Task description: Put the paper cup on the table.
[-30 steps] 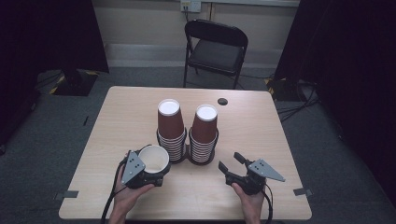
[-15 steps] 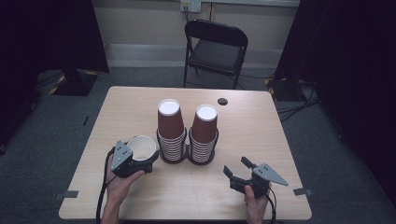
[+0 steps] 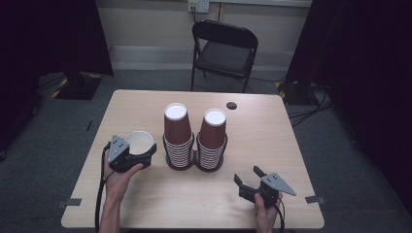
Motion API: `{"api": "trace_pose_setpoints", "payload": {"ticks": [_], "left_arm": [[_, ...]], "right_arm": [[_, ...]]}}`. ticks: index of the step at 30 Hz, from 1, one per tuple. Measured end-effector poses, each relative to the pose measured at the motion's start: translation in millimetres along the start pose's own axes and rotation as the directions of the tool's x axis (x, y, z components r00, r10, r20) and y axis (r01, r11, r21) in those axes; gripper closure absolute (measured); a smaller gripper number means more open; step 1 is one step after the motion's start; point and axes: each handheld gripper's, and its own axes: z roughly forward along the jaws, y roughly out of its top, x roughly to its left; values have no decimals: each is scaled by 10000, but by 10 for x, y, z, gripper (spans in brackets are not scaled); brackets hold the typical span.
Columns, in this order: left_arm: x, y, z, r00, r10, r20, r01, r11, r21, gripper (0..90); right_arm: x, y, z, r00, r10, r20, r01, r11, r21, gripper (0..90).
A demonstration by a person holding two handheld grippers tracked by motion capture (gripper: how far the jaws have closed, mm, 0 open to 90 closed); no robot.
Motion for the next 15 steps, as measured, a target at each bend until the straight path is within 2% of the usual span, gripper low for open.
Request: {"api": "trace_pose_setpoints", "payload": {"ticks": [1, 4, 7, 8, 9, 13, 15], "left_arm": [[0, 0, 0, 10000, 0, 0, 0, 10000, 0, 78], [87, 13, 72, 9990, -426, -161, 422, 9989, -213, 78], [118, 33, 120, 9989, -379, -263, 374, 9991, -210, 77], [141, 50, 149, 9992, -335, -217, 333, 9994, -73, 77], [153, 55, 171, 9997, -184, -163, 182, 9998, -116, 75], [205, 32, 280, 9997, -198, -164, 196, 9997, -121, 75], [240, 8, 355, 9992, -329, -229, 328, 9995, -41, 75]], "right_arm": [[0, 0, 0, 10000, 0, 0, 0, 10000, 0, 146], [9, -2, 0, 9999, -161, 18, 161, 9998, -72, 145], [18, -2, 0, 9997, -226, 24, 226, 9997, -57, 141], [19, -3, 1, 9997, -248, 15, 248, 9997, -61, 141], [20, -4, -1, 9995, -312, -27, 312, 9995, -82, 137], [13, -16, -27, 9996, -254, -100, 250, 9987, -433, 137], [16, -19, -33, 9995, -300, -116, 294, 9983, -493, 137]]}}
